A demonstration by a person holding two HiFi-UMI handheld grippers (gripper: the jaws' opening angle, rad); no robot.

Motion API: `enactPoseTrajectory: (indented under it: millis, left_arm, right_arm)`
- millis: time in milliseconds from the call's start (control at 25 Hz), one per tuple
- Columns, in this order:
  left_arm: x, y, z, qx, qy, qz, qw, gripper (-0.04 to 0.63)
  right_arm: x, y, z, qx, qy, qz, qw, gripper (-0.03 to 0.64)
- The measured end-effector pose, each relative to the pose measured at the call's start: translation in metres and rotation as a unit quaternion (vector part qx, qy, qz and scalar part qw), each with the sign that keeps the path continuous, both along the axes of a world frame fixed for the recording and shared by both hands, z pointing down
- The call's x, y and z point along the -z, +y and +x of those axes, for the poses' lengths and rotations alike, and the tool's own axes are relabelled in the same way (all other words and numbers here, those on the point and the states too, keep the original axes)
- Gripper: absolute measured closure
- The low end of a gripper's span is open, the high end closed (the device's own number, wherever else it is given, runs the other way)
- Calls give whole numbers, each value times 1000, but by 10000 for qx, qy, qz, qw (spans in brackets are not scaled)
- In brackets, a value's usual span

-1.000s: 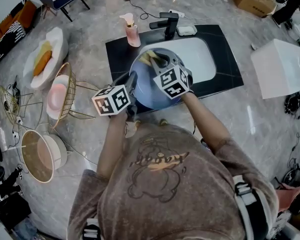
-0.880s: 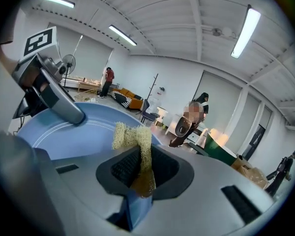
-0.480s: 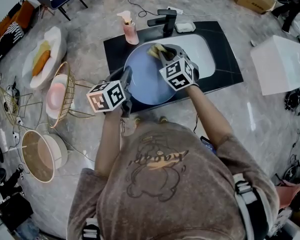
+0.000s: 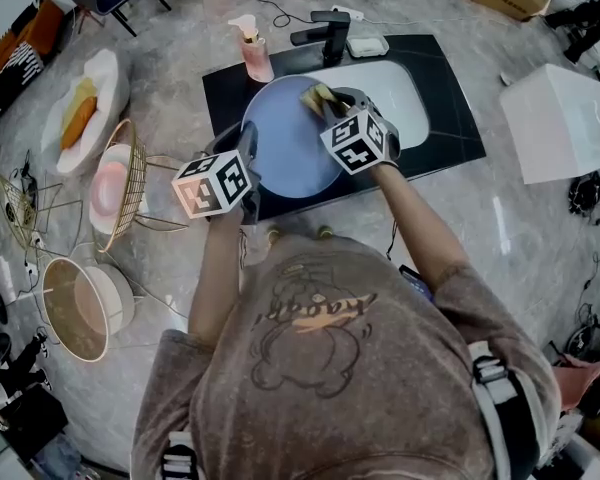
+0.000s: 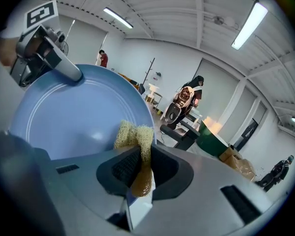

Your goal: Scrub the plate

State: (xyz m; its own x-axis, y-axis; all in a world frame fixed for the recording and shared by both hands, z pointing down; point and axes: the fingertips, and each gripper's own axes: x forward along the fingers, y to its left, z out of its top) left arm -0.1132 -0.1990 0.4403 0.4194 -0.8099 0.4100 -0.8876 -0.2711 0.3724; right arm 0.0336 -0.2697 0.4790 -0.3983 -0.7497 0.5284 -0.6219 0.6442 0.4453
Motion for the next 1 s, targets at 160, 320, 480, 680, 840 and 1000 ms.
enactPoseTrajectory:
  millis: [160,320,480,680,840,1000]
  left_arm:
    - [-1,-2,-4,183,-155,53,9997,552]
    - [-2,-6,-9,282,-191,80,9994,552]
    - [-3,-7,-15,410,-202,121,9989,552]
    - [-2,-10,-22,564,-186,175,9981,551]
    - [-3,-13,-23,618,-126,194,9978,549]
    - [-7,-14,-23,664,-79,158,9976,548]
  right_arm:
    - [-14,4,-1,18,76,-235,9997,568]
    - [-26,8,0,32,52,-441,9990,566]
    - [-34,17,-3,83,-39,-645,9979,566]
    - [-45,32,-8,243,-105,-878,9958,566]
    - [-54,47,-9,304,-167,-1100,9933,566]
    - [-65,62,-10,308,-262,-1314,9905,566]
